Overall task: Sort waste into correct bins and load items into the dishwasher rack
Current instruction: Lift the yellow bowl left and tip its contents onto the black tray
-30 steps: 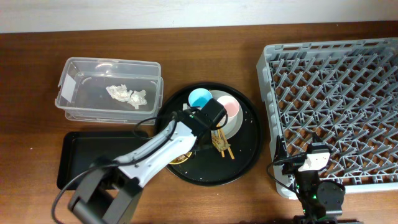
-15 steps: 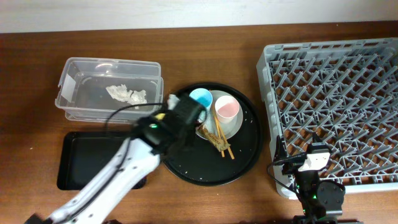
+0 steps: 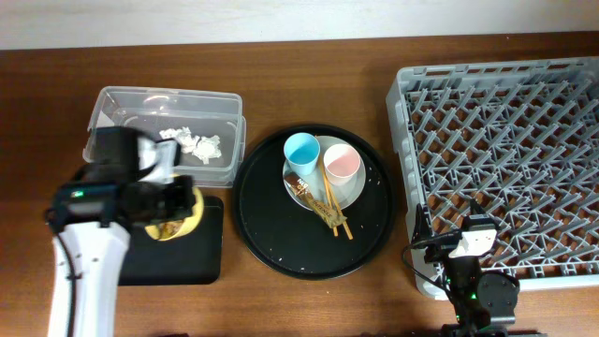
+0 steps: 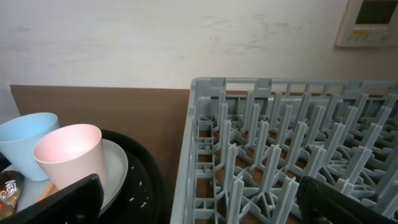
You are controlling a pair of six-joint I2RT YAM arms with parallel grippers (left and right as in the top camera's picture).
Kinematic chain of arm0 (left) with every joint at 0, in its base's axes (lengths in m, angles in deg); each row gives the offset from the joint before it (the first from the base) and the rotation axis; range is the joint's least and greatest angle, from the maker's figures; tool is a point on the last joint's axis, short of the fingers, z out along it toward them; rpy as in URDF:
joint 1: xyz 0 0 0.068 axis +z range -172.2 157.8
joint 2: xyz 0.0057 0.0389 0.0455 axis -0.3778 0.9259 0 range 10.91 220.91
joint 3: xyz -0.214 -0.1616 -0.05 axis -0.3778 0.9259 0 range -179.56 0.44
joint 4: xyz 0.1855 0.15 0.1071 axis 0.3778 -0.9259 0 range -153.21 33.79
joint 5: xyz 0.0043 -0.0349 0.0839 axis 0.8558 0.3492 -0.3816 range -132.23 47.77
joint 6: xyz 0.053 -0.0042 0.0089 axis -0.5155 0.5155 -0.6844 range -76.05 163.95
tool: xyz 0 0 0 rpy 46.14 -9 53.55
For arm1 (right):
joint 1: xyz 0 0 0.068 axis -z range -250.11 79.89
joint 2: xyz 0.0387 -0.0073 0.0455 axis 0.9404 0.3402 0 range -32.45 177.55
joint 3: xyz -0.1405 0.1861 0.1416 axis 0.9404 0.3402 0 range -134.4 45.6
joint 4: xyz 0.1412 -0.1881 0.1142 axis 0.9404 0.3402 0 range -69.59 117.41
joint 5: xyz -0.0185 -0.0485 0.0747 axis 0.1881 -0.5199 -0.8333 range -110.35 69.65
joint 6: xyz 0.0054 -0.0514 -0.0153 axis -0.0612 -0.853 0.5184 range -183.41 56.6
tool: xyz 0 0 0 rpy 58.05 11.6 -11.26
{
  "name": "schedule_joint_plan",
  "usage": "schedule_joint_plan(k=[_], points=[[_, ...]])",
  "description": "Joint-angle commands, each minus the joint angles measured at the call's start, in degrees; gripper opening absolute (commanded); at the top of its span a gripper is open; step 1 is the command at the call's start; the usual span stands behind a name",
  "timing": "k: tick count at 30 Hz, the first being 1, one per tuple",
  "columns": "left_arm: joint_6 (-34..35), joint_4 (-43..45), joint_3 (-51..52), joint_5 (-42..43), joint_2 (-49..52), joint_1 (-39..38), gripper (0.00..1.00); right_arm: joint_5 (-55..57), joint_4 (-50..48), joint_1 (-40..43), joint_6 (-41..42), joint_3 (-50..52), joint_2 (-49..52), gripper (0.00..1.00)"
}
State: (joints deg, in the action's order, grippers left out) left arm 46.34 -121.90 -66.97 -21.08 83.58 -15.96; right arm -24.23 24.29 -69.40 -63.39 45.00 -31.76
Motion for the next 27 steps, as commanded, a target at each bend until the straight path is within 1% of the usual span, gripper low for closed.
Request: schedule_joint_plan(k=[1, 3, 5, 7, 11, 12, 17, 18, 19, 24, 27], points=[[-8.6, 2.3, 5.3, 16.3, -0.9, 9.9, 0.01, 0.3, 0.3, -0.3, 0.3, 0.3, -0.4, 0.98], [-10.4, 5.5, 9.5, 24.8, -0.9, 15.7, 0.01, 0.3, 0.3, -0.3, 0.3, 0.3, -0.4, 0.98], [-11.8, 7.8, 12.8, 30.3, -0.9, 20.2, 0.00, 0.3, 0.3, -0.3, 0.3, 0.3, -0.4, 0.98], [-12.4, 9.7, 15.1, 32.2, -0.9, 24.4, 0.00, 0.3, 0.3, -0.3, 0.3, 0.3, -0.4, 0.98], [-14.4, 10.4, 16.5, 32.3, -0.9, 31.3, 0.01, 0.3, 0.3, -0.3, 0.3, 0.3, -0.4, 0.98], [-15.0, 10.4, 16.5, 32.4, -0.9, 32.5, 0.01, 0.3, 0.3, -0.3, 0.3, 0.3, -0.4, 0.98], [-17.6, 10.5, 17.2, 38.1, -0.9, 35.8, 0.01, 0.3, 0.3, -0.3, 0.3, 0.3, -0.4, 0.98], [-17.7, 10.6, 17.7, 39.7, -0.9, 36.6, 0.01, 0.3, 0.3, -0.3, 0.3, 0.3, -0.4, 0.98], [-20.0, 10.6, 18.7, 43.1, -0.9, 37.8, 0.00, 0.3, 0.3, -0.3, 0.3, 0.3, -0.4, 0.98], [-25.3, 11.0, 22.3, 52.0, -0.8, 40.5, 0.00, 0.3, 0.3, -0.3, 0.3, 0.3, -0.4, 0.98], [-26.4, 11.0, 24.0, 55.5, -0.7, 41.7, 0.00, 0.3, 0.3, -0.3, 0.3, 0.3, -0.4, 0.98]])
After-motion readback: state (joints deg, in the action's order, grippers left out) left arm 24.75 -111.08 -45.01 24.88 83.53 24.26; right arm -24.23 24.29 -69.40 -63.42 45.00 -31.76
